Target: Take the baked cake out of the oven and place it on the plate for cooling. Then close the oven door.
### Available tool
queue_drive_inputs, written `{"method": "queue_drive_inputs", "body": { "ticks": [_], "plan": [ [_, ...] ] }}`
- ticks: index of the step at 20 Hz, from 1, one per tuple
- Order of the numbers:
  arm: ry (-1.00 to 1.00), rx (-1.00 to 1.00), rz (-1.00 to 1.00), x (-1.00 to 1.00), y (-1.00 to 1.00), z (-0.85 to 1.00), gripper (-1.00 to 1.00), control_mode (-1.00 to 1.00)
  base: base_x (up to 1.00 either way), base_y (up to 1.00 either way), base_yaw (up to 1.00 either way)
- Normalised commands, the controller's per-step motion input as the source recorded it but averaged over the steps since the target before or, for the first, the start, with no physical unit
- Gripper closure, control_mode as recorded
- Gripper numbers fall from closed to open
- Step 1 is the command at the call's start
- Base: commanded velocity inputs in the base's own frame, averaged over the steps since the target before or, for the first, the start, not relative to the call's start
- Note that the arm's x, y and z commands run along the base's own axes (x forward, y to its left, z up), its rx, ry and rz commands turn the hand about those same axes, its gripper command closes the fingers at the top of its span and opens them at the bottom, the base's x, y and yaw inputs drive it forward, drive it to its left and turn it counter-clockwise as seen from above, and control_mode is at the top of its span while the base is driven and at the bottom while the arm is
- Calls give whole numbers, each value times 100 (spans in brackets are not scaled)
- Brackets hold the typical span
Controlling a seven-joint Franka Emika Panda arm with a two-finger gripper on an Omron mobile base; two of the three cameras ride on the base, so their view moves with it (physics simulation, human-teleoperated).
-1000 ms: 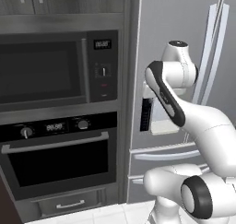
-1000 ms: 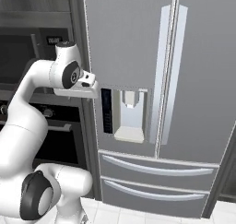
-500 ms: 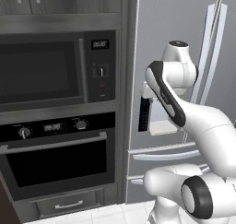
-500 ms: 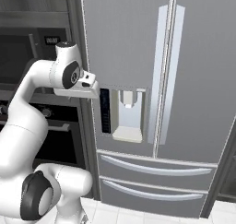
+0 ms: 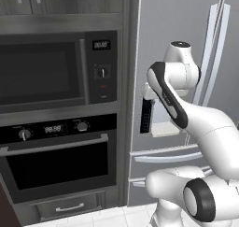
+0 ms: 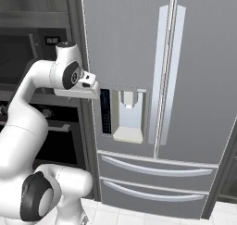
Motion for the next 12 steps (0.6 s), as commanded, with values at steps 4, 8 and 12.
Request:
{"method": "queue_drive_inputs", "body": {
  "ticks": [4,8,12],
  "plan": [
    [0,0,0,0,0,0,-100,-100,0,0,0],
    [0,0,0,0,0,0,-100,-100,0,0,0],
    [0,0,0,0,0,0,-100,-100,0,0,0]
  ]
}}
